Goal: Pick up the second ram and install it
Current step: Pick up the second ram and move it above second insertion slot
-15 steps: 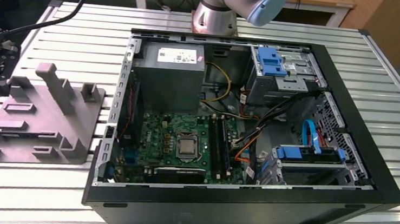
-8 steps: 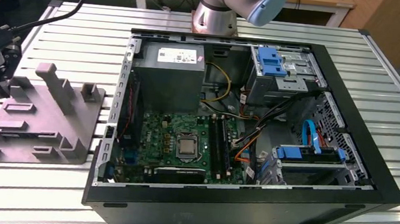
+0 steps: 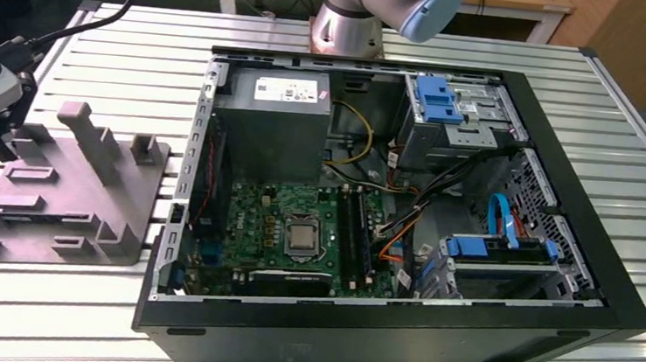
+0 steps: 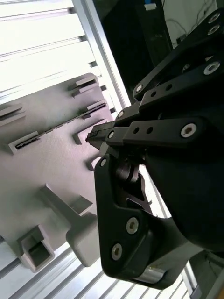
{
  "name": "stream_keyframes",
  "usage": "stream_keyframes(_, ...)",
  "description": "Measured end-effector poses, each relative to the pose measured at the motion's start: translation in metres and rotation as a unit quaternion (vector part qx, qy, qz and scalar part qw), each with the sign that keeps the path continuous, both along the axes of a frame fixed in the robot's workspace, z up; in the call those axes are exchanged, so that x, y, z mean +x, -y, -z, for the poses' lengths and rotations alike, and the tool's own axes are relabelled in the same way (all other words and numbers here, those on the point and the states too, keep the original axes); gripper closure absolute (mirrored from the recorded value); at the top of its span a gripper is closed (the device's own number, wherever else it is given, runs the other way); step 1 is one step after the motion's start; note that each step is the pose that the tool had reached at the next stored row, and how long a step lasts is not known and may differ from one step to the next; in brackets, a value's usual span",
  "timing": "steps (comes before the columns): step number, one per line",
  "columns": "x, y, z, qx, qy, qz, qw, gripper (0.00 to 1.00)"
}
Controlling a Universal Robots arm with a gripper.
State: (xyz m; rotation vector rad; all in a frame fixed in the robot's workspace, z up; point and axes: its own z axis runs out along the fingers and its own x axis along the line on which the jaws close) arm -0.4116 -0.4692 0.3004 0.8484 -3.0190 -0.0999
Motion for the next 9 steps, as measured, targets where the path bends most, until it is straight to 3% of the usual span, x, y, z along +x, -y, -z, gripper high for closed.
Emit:
stream_keyframes(5, 0.0, 0.0, 0.0029, 0.0, 0.0, -0.045, 0.999, 0.89)
stream_keyframes(9, 0.0, 0.0, 0.0053, 0.0, 0.0, -0.082, 0.9966, 0.89)
